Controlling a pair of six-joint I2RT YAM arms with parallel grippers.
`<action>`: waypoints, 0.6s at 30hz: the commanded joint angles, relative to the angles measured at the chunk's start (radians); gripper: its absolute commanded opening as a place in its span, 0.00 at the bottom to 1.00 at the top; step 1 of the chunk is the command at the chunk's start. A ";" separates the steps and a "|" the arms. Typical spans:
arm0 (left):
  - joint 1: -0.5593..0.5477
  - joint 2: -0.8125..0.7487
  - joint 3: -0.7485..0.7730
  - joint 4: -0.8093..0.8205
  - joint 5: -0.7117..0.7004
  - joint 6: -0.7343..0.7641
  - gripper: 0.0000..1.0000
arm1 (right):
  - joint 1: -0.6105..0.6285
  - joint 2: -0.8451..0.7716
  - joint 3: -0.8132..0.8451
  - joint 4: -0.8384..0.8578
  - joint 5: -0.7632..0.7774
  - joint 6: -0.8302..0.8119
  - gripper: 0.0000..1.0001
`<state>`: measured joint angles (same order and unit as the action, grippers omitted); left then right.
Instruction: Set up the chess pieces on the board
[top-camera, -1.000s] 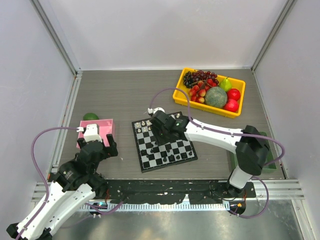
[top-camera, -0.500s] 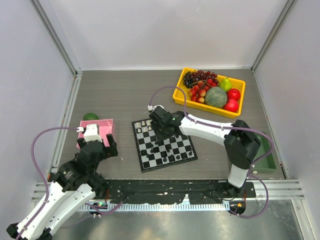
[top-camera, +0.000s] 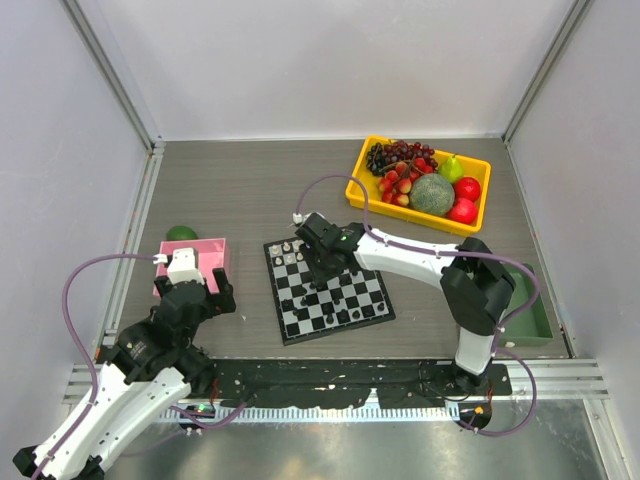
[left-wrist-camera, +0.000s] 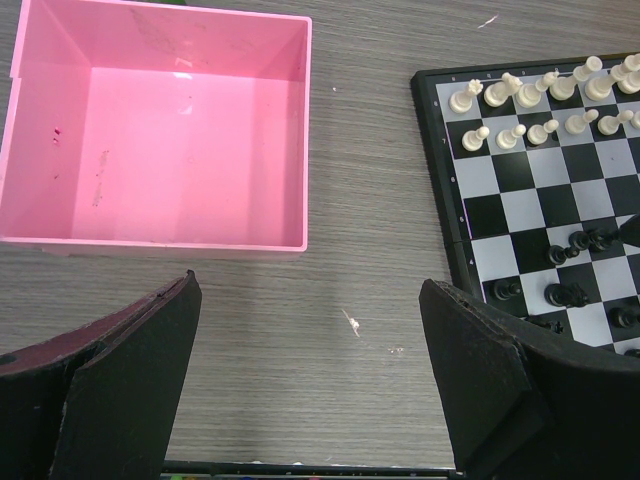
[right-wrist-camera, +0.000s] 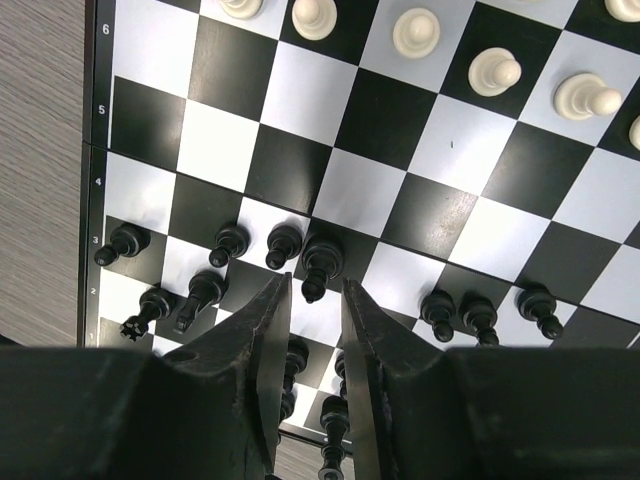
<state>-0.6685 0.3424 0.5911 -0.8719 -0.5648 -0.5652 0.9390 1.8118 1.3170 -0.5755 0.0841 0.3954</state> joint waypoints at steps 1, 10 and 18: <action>-0.002 -0.006 0.001 0.040 -0.015 0.005 0.99 | -0.003 0.009 0.033 0.017 0.006 -0.007 0.33; -0.002 -0.005 -0.001 0.040 -0.017 0.005 0.99 | -0.006 0.027 0.033 0.031 -0.017 -0.013 0.27; -0.002 -0.002 0.001 0.040 -0.015 0.007 0.99 | -0.009 -0.032 0.011 0.031 0.008 -0.012 0.15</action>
<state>-0.6685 0.3424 0.5911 -0.8719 -0.5648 -0.5652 0.9344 1.8435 1.3170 -0.5686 0.0692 0.3939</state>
